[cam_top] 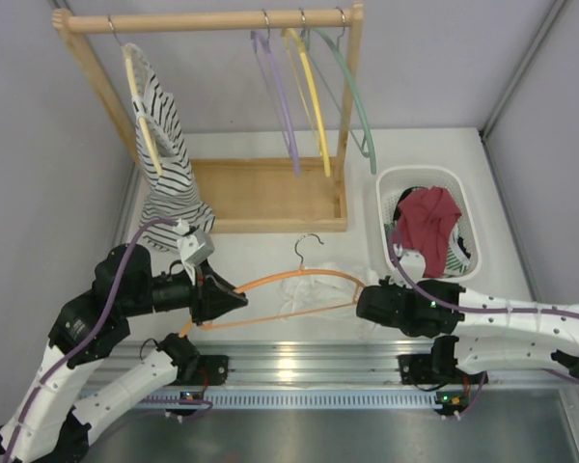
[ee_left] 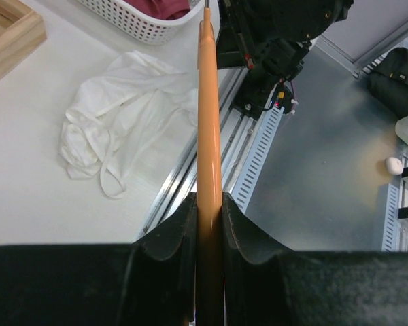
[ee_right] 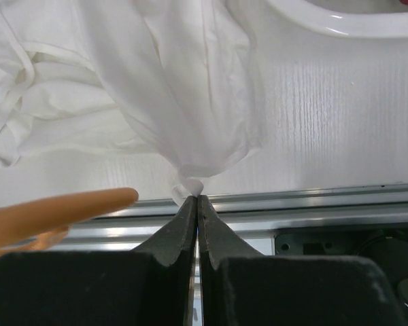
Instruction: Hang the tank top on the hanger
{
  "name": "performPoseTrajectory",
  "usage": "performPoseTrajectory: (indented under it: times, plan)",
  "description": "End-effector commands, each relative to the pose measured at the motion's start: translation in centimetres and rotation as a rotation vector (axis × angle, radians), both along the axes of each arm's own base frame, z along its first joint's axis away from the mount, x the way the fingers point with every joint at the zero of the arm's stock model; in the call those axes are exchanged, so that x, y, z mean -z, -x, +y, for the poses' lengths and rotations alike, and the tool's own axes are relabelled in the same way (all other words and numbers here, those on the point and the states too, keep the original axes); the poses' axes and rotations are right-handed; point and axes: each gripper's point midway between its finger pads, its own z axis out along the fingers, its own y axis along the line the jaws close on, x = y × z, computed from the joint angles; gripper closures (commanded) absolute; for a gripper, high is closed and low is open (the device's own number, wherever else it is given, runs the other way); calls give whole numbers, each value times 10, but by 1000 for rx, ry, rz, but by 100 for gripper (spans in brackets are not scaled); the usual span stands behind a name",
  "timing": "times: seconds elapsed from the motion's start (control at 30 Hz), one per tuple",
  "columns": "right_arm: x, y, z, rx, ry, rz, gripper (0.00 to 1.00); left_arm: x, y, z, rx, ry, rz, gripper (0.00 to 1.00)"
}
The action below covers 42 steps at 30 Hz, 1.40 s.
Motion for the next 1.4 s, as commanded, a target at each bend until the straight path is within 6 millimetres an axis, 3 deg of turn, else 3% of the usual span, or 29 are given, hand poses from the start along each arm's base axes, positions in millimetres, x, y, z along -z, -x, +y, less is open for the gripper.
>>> performPoseTrajectory:
  times: [0.0,0.3,0.57,0.63,0.93,1.13,1.37]
  plan:
    - [-23,-7,-2,-25,-11,-46,100,1,10,-5,60,23,28,100]
    - [-35,-11,1,-48,-12,-53,100,20,9,-8,76,-12,72,100]
    - [-47,-13,4,-68,-22,-64,100,35,-5,-20,45,18,110,100]
    - [-49,-13,5,-83,-21,-61,100,29,-9,-26,47,63,99,100]
    - [-59,-18,5,-111,-15,-71,100,34,-22,-42,57,104,109,100]
    - [-72,-37,4,-119,-24,-84,100,44,-22,-49,90,117,135,100]
    - [-87,-52,25,-185,-63,-98,100,45,-27,-59,91,174,158,100]
